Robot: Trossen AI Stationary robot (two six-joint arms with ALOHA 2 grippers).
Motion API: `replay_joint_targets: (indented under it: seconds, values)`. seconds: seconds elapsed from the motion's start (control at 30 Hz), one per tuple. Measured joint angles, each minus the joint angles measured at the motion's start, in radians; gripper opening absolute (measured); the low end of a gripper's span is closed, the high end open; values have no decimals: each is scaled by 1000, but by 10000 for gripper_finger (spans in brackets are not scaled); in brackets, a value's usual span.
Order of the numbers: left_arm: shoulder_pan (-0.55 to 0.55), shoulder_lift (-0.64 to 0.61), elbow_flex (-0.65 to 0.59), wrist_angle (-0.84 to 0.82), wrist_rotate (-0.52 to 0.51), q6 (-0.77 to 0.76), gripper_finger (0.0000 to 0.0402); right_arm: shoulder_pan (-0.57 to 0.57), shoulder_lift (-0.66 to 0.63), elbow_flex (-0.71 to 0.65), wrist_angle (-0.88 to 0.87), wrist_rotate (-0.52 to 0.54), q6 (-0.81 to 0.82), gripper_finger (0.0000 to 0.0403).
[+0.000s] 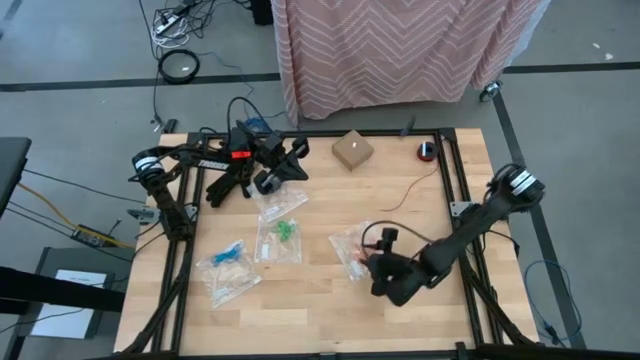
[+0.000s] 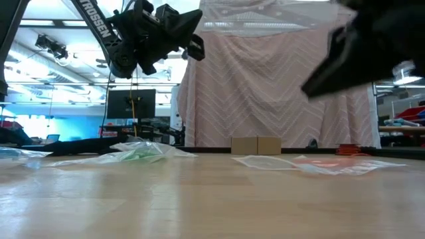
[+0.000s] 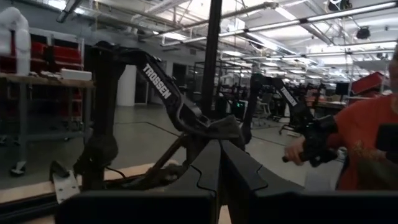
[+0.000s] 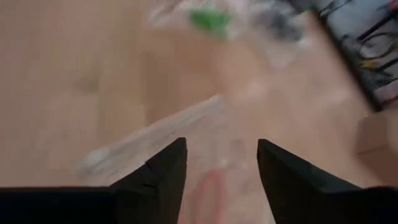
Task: Sort rubber bands
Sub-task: Close the transparent zip bag
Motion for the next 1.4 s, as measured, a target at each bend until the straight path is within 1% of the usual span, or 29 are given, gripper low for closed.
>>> replay_joint_targets:
  seconds: [0.1, 0.27, 0.4, 0.47, 0.57, 0.67, 0.73, 0.8, 0.9, 0.93, 0.97, 1.1, 1.3, 1.4]
  values:
    - [0, 0, 0, -2, 23, -21, 21, -1, 81, 1, 14, -71, 5, 199]
    - [0, 0, 0, -55, 23, -26, 21, -28, 158, 16, 12, -72, 33, 211]
    - [0, 0, 0, -119, 22, -24, 21, -89, 170, 36, 17, -52, 16, 204]
    - [0, 0, 0, -149, 22, -23, 21, -129, 170, 56, 22, -53, -22, 198]
    - [1, 0, 0, -169, 18, -23, 21, -191, 170, 95, 28, -94, -120, 187]
    - [3, 0, 0, -198, -2, -22, 21, -255, 170, 123, 27, -166, -174, 169]
    - [5, 0, 0, -212, -8, -24, 21, -293, 170, 136, 25, -240, -203, 145]
    - [8, 0, 0, -224, -10, -28, 21, -321, 169, 140, 28, -308, -225, 109]
    - [20, 0, 0, -222, -10, -49, 21, -354, 169, 140, 21, -391, -252, 36]
    - [23, 0, 0, -222, -10, -52, 21, -363, 169, 140, 22, -413, -265, 19]
    - [27, 0, 0, -223, -10, -52, 21, -368, 169, 140, 23, -428, -278, 11]
    - [39, 0, 0, -222, -3, -49, 21, -380, 169, 140, 33, -451, -283, 4]
    - [40, 0, 0, -221, -3, -49, 21, -392, 173, 140, 34, -558, -299, 0]
    - [40, 0, 0, -220, -3, -48, 21, -405, 174, 140, 34, -567, -300, 0]
